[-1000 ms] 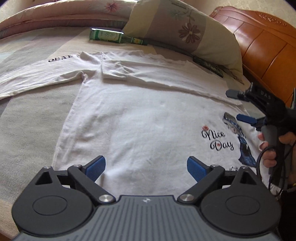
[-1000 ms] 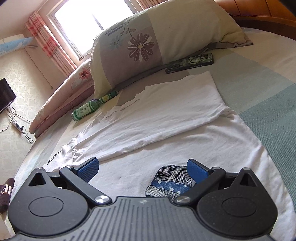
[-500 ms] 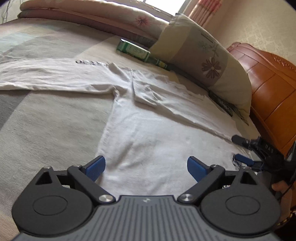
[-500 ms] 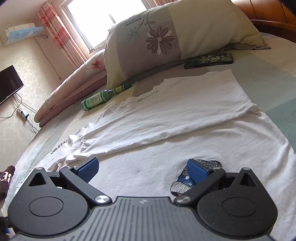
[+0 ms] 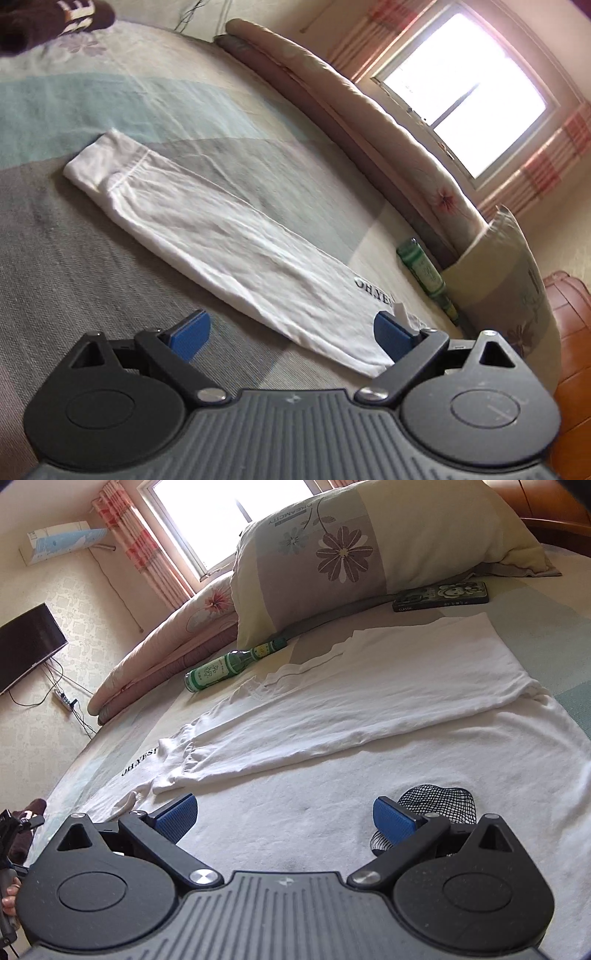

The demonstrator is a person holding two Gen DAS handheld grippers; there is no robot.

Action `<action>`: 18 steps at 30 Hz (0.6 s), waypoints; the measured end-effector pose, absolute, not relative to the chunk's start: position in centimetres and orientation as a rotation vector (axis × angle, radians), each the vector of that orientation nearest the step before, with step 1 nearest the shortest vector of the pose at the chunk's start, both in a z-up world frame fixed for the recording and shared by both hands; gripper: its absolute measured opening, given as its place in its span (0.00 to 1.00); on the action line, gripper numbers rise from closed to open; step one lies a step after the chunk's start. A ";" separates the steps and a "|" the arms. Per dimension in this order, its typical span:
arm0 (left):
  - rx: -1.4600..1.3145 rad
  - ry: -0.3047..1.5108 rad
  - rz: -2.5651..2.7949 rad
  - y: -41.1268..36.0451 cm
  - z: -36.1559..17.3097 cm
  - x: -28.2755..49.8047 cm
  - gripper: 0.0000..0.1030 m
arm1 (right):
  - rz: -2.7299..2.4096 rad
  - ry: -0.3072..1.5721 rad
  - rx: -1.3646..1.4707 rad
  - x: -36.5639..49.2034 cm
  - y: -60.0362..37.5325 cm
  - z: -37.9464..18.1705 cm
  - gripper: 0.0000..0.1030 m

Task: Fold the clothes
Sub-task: 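Grasp the 'OH,YES!' sleeve cuff with the left gripper, then lift the held cuff and carry it across the shirt body with the left gripper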

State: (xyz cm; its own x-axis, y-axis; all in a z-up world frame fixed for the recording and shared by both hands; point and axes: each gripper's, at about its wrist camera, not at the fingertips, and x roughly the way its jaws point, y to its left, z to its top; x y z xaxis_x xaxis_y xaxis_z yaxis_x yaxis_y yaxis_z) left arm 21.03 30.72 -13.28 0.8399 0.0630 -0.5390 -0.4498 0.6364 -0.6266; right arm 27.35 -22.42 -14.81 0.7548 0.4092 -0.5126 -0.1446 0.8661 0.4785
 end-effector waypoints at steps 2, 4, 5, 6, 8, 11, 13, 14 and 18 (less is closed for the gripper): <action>-0.888 0.499 0.338 32.1 -14.3 20.9 0.92 | 0.312 0.649 0.406 27.3 -22.1 -14.8 1.00; -0.917 0.468 0.328 32.9 -14.8 20.9 0.92 | 0.309 0.647 0.395 27.3 -21.9 -14.9 1.00; -0.932 0.452 0.324 33.3 -15.0 20.9 0.93 | 0.308 0.646 0.389 27.3 -21.9 -14.9 1.00; -0.940 0.441 0.321 33.7 -15.2 21.0 0.93 | 0.306 0.645 0.383 27.3 -21.8 -14.9 1.00; -0.944 0.432 0.321 34.3 -15.3 21.6 0.94 | 0.304 0.643 0.372 27.3 -21.7 -14.9 1.00; -0.955 0.423 0.326 35.0 -15.4 22.4 0.97 | 0.300 0.639 0.363 27.2 -21.7 -15.0 1.00; -0.949 0.415 0.332 35.3 -15.3 22.8 0.97 | 0.299 0.639 0.366 27.2 -21.8 -15.0 1.00; -0.945 0.410 0.337 35.5 -15.3 23.1 0.97 | 0.300 0.639 0.367 27.2 -21.8 -15.0 1.00; -0.927 0.382 0.364 36.4 -15.3 24.0 0.97 | 0.300 0.639 0.369 27.2 -21.8 -15.0 1.00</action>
